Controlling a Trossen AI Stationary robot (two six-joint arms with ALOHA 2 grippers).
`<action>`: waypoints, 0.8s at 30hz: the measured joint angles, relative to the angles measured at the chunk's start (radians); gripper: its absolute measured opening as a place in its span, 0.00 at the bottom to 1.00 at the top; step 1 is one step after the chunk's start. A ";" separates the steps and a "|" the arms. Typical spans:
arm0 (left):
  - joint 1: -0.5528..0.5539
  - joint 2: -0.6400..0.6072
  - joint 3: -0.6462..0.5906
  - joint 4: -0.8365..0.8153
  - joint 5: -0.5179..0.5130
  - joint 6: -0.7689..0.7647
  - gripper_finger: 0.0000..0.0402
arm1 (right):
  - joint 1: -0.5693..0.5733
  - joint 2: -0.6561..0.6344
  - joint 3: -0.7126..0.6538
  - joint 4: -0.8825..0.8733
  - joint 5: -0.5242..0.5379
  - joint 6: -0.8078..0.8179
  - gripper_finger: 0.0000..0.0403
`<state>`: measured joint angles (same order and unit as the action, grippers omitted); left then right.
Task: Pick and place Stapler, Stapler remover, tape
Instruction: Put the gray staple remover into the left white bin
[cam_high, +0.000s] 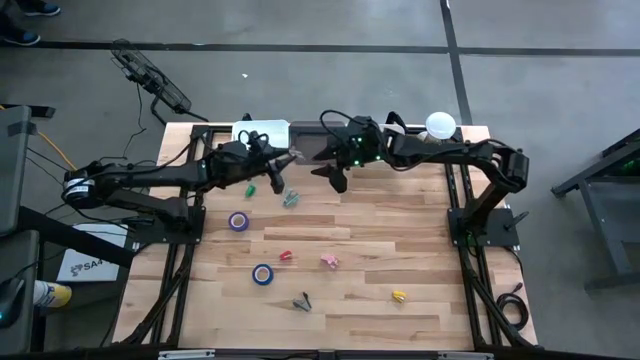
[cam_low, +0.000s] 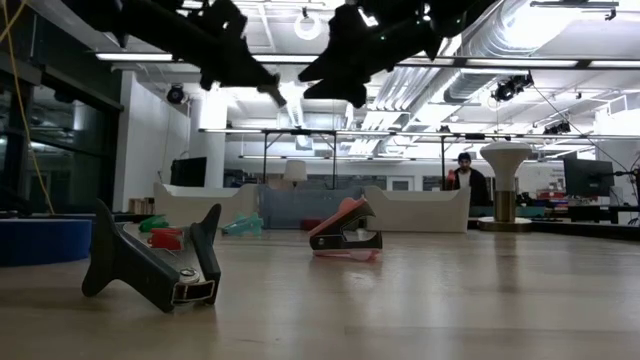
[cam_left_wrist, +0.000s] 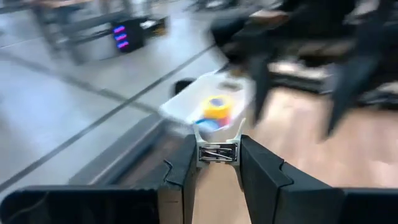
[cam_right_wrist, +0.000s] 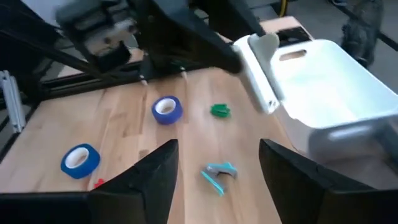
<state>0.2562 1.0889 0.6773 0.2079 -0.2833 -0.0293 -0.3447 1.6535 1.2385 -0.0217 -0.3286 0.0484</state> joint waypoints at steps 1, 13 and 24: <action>0.000 0.000 0.000 -0.015 -0.037 -0.001 0.22 | -0.006 -0.009 0.000 -0.021 0.010 0.000 0.54; 0.091 0.000 0.000 -0.304 -0.323 -0.264 0.22 | -0.081 -0.093 0.000 -0.227 0.100 -0.003 0.54; 0.406 0.039 0.000 -0.429 -0.113 -0.429 0.22 | -0.096 -0.093 0.000 -0.261 0.112 0.004 0.54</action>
<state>0.6617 1.1277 0.6772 -0.2208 -0.3965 -0.4579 -0.4404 1.5604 1.2385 -0.2829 -0.2164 0.0521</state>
